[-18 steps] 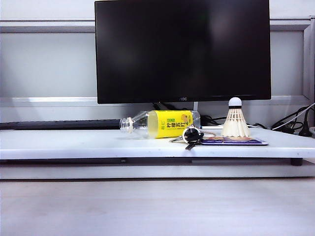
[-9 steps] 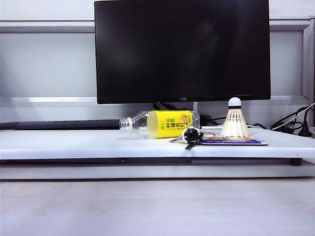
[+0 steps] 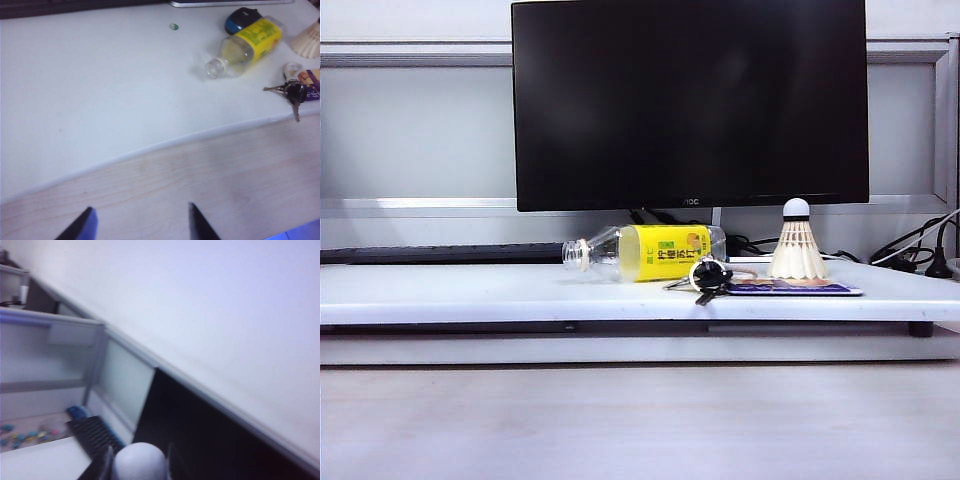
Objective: Stack the badminton balls on the table vertically.
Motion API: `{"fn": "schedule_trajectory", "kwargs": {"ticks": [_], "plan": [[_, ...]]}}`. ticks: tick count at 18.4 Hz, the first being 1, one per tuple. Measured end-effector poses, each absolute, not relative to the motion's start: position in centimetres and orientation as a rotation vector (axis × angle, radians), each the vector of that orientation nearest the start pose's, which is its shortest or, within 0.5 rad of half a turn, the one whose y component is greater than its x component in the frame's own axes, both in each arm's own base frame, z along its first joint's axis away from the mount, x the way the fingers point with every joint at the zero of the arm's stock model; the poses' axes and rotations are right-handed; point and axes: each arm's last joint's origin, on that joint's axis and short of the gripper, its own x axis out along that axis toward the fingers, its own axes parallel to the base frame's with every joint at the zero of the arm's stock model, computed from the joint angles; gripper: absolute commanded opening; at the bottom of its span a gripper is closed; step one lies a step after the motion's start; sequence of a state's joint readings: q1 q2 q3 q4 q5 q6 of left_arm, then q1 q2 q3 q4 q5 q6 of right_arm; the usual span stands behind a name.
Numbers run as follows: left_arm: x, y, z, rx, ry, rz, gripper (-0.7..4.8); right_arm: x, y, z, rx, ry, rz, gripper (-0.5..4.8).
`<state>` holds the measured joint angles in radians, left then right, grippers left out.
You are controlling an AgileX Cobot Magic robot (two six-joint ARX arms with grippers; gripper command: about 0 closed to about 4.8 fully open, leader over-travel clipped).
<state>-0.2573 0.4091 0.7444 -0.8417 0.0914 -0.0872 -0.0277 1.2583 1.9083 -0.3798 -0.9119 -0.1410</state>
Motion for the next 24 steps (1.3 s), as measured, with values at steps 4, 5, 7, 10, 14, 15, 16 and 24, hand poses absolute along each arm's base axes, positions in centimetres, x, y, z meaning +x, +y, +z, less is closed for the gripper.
{"fn": "schedule_trajectory", "kwargs": {"ticks": [4,5,7,10,14,15,16,24], "plan": [[7.0,-2.2,29.9,-0.049,0.523,-0.344,2.46,14.3,1.8,55.9,-0.259,-0.320,0.807,1.20],[7.0,-2.2,29.9,-0.052,0.523,-0.358,2.46,13.1,1.8,55.4,-0.260,-0.327,0.783,1.20],[7.0,-2.3,29.9,-0.056,0.522,-0.375,2.46,11.3,1.7,54.3,-0.259,-0.342,0.734,1.20],[6.5,-2.2,30.0,-0.059,0.499,-0.378,2.46,9.3,1.6,51.4,-0.211,-0.347,0.646,1.21],[5.8,-2.0,30.2,-0.080,0.468,-0.377,2.46,6.1,1.4,47.2,-0.128,-0.487,0.533,1.20],[5.7,-2.0,30.2,-0.082,0.462,-0.378,2.46,5.8,1.3,46.1,-0.100,-0.514,0.508,1.21],[5.6,-1.9,30.2,-0.083,0.457,-0.380,2.46,5.9,1.2,44.6,-0.062,-0.527,0.482,1.20],[5.2,-1.8,30.1,-0.102,0.469,-0.378,2.46,9.9,0.8,34.7,0.222,-0.484,0.422,1.15]]}}
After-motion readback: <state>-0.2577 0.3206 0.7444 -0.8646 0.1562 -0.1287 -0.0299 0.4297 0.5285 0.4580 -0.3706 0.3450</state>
